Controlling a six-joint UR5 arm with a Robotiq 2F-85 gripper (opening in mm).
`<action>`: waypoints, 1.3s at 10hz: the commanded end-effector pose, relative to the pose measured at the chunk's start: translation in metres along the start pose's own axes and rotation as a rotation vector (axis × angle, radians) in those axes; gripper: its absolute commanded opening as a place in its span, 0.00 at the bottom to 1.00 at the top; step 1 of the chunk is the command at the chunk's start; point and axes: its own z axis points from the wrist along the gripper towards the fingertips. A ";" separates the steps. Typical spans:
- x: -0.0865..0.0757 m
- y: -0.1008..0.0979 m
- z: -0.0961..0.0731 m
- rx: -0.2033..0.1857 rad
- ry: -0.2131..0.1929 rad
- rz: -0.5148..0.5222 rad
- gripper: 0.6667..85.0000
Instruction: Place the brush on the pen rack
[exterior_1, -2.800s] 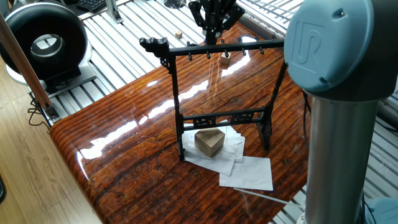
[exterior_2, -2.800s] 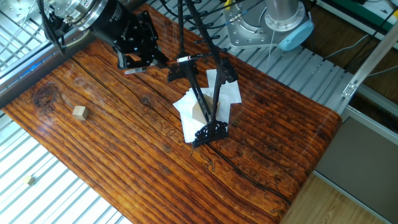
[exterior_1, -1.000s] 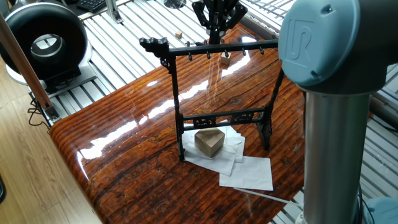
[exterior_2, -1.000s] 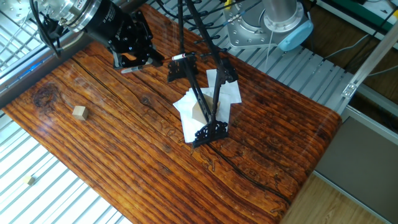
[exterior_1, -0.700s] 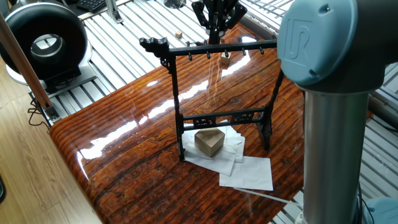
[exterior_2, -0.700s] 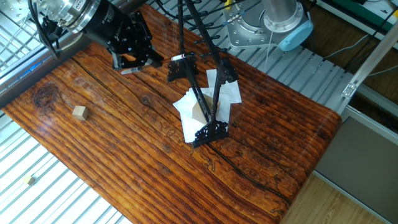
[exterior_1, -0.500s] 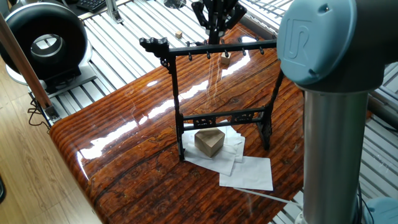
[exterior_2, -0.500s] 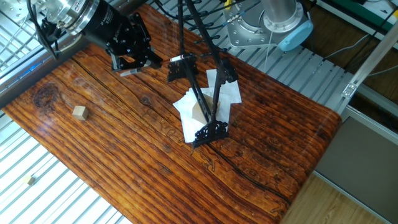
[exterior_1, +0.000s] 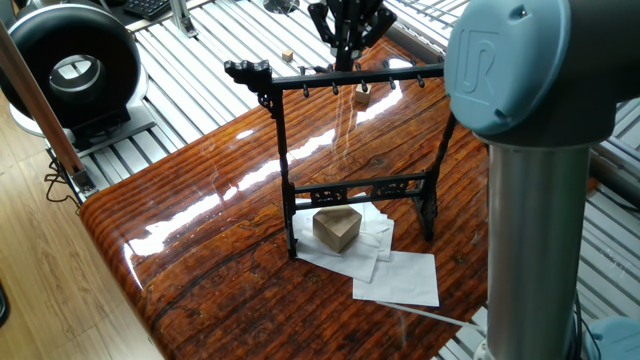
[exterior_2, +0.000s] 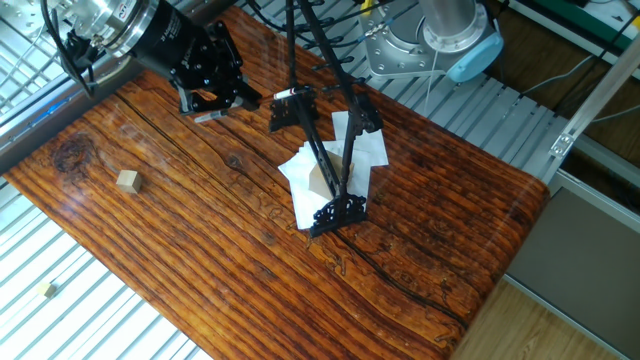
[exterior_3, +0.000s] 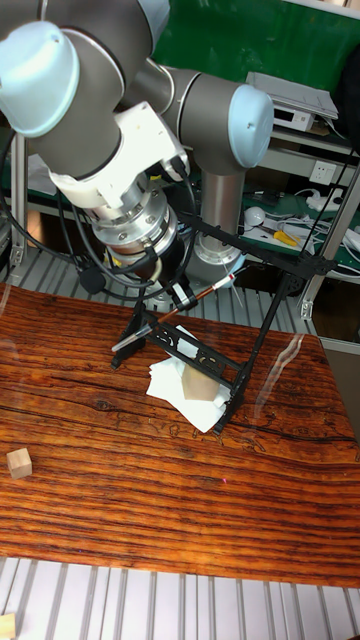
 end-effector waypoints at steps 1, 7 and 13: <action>-0.006 0.002 -0.002 0.007 -0.009 0.013 0.00; -0.010 0.006 -0.002 0.007 -0.009 0.039 0.00; -0.018 0.005 -0.002 0.014 0.007 0.101 0.00</action>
